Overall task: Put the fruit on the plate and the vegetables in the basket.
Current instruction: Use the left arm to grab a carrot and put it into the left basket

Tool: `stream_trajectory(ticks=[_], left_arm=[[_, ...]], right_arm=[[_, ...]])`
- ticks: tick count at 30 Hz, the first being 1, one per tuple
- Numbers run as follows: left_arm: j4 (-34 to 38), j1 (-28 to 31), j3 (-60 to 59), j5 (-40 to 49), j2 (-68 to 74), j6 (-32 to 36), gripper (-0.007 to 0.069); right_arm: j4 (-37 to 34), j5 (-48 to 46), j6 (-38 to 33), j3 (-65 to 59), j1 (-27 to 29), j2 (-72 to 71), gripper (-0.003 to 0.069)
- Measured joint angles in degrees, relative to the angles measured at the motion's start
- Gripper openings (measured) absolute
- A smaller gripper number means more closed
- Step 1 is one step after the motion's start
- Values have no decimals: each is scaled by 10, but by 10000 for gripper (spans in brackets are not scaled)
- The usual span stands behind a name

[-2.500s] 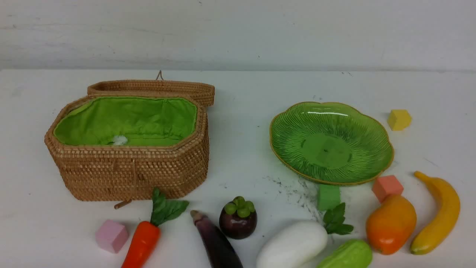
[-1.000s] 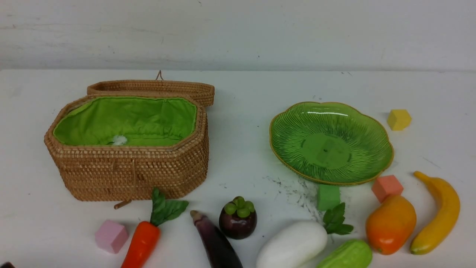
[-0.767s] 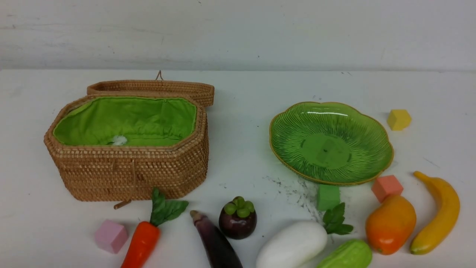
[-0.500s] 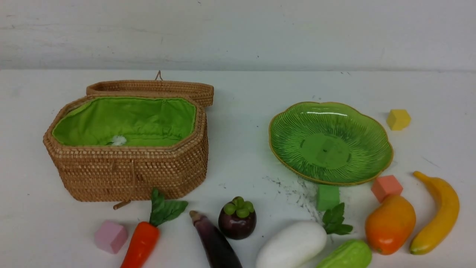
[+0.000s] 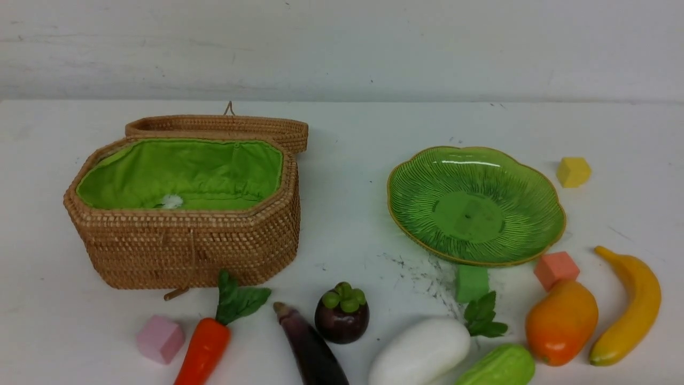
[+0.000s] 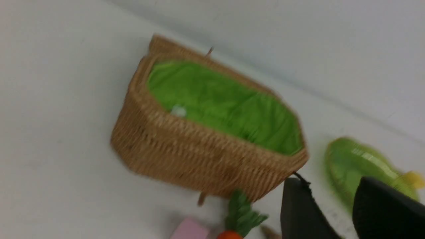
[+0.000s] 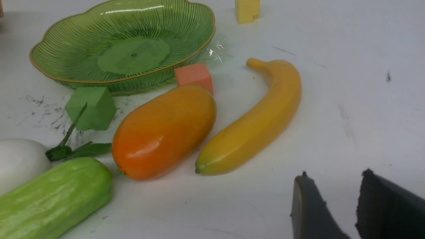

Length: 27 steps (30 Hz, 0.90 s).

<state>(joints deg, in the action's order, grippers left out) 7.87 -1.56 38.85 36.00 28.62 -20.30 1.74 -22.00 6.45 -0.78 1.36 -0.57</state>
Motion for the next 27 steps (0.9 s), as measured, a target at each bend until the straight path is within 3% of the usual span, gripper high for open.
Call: stream_trajectory(ticks=[6, 10, 14, 17, 22, 27], left_arm=[[27, -25, 6, 70, 108, 27, 239], [29, -84, 41, 148, 212, 66, 241], [27, -138, 63, 163, 297, 75, 265], [13, -185, 74, 164, 378, 76, 325], [-92, -251, 101, 142, 517, 81, 501], [-151, -265, 116, 92, 604, 80, 557]], right_arm=[[0, 0, 0, 0, 0, 0, 242], [0, 0, 0, 0, 0, 0, 242], [0, 0, 0, 0, 0, 0, 242], [0, 0, 0, 0, 0, 0, 242], [0, 0, 0, 0, 0, 0, 242], [0, 0, 0, 0, 0, 0, 242]])
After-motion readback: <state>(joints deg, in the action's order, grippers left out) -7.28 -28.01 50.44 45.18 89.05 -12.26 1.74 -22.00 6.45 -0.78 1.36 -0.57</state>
